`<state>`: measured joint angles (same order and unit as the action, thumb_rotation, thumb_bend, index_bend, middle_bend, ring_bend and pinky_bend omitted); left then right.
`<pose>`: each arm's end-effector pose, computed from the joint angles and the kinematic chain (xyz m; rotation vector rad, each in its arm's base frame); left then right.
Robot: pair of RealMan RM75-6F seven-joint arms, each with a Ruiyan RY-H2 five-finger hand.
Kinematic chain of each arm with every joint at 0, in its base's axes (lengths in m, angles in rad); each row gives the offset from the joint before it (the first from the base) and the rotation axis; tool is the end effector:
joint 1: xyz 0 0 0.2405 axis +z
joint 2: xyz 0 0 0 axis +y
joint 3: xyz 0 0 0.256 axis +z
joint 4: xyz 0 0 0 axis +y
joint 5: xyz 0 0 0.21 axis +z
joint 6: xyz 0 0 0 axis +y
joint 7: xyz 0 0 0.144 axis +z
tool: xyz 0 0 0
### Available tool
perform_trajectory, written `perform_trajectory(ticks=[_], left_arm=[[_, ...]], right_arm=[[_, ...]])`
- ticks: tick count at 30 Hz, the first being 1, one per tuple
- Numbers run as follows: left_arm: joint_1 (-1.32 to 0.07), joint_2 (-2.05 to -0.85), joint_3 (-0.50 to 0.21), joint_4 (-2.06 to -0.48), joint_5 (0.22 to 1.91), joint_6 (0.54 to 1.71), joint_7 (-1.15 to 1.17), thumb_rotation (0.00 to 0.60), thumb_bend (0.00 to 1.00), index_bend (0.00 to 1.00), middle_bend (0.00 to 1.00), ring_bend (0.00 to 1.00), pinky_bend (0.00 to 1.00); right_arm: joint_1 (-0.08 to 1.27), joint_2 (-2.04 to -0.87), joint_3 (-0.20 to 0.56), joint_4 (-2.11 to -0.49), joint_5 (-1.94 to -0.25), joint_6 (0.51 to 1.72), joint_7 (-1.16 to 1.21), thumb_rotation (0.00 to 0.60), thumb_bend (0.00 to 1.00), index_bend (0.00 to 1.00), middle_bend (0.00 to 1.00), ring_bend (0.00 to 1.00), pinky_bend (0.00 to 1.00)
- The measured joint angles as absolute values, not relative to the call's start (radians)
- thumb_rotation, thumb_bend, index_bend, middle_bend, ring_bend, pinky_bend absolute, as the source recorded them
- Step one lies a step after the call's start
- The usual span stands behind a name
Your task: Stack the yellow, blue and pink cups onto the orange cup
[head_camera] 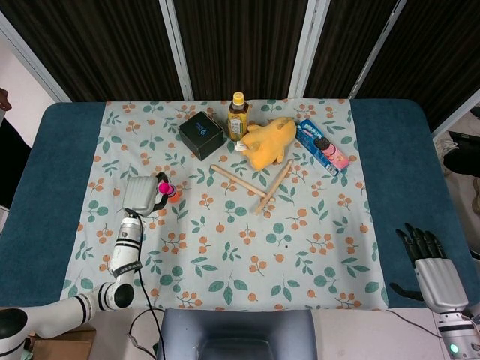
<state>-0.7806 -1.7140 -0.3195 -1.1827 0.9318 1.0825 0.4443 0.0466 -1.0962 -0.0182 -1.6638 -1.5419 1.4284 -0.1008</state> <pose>-0.1659 0.4016 -0.0038 -1.5006 -0.8938 -0.8902 -0.3117 -0.1530 0.1429 1.4968 -0.9449 0.7677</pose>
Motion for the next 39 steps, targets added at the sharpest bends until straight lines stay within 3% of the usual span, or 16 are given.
perform_trajectory(ticks=[6, 8, 10, 12, 22, 24, 26, 27, 28, 31, 34, 39], left_arm=[[-0.776, -1.708, -0.312, -1.203, 0.923, 1.067, 0.448, 0.600, 0.35, 0.51, 1.00, 1.00, 1.00], [-0.777, -1.707, -0.311, -1.208, 0.910, 1.058, 0.458, 0.600, 0.36, 0.37, 1.00, 1.00, 1.00], [-0.779, -1.707, -0.311, -1.209, 0.899, 1.052, 0.468, 0.600, 0.35, 0.13, 1.00, 1.00, 1.00], [-0.782, -1.711, -0.314, -1.207, 0.891, 1.050, 0.472, 0.600, 0.35, 0.02, 1.00, 1.00, 1.00], [-0.753, -1.671, -0.298, -1.278, 0.957, 1.092, 0.421, 0.600, 0.35, 0.00, 0.97, 1.00, 1.00], [-0.723, -1.632, -0.274, -1.340, 1.010, 1.121, 0.389, 0.600, 0.35, 0.00, 0.78, 0.87, 0.97], [-0.679, -1.577, -0.233, -1.413, 1.088, 1.156, 0.333, 0.600, 0.36, 0.00, 0.49, 0.58, 0.78], [-0.656, -1.548, -0.211, -1.442, 1.127, 1.174, 0.302, 0.600, 0.36, 0.00, 0.32, 0.38, 0.59], [-0.631, -1.519, -0.185, -1.470, 1.170, 1.196, 0.267, 0.600, 0.36, 0.00, 0.23, 0.26, 0.44], [-0.536, -1.424, -0.090, -1.536, 1.324, 1.292, 0.123, 0.600, 0.36, 0.00, 0.11, 0.09, 0.18], [-0.432, -1.342, 0.011, -1.558, 1.492, 1.431, -0.036, 0.600, 0.36, 0.00, 0.05, 0.03, 0.12], [-0.250, -1.280, 0.139, -1.470, 1.713, 1.700, -0.178, 0.600, 0.37, 0.00, 0.02, 0.01, 0.10]], right_arm=[[0.046, -1.096, -0.019, -1.664, -1.543, 1.430, -0.100, 0.600, 0.11, 0.00, 0.00, 0.00, 0.00], [0.045, -1.096, -0.019, -1.664, -1.545, 1.431, -0.100, 0.600, 0.11, 0.00, 0.00, 0.00, 0.00], [0.045, -1.095, -0.020, -1.664, -1.547, 1.431, -0.099, 0.600, 0.11, 0.00, 0.00, 0.00, 0.00], [0.045, -1.095, -0.020, -1.663, -1.547, 1.431, -0.099, 0.600, 0.11, 0.00, 0.00, 0.00, 0.00], [0.041, -1.092, -0.024, -1.661, -1.559, 1.441, -0.091, 0.600, 0.11, 0.00, 0.00, 0.00, 0.00], [0.040, -1.092, -0.026, -1.660, -1.563, 1.444, -0.091, 0.600, 0.11, 0.00, 0.00, 0.00, 0.00], [0.039, -1.093, -0.028, -1.659, -1.565, 1.443, -0.094, 0.600, 0.11, 0.00, 0.00, 0.00, 0.00], [0.040, -1.095, -0.029, -1.659, -1.567, 1.440, -0.098, 0.600, 0.11, 0.00, 0.00, 0.00, 0.00], [0.040, -1.097, -0.031, -1.659, -1.568, 1.438, -0.103, 0.600, 0.11, 0.00, 0.00, 0.00, 0.00], [0.041, -1.105, -0.037, -1.660, -1.575, 1.433, -0.122, 0.600, 0.11, 0.00, 0.00, 0.00, 0.00], [0.042, -1.117, -0.043, -1.660, -1.585, 1.429, -0.146, 0.600, 0.11, 0.00, 0.00, 0.00, 0.00], [0.041, -1.134, -0.053, -1.658, -1.611, 1.433, -0.169, 0.600, 0.11, 0.00, 0.00, 0.00, 0.00]])
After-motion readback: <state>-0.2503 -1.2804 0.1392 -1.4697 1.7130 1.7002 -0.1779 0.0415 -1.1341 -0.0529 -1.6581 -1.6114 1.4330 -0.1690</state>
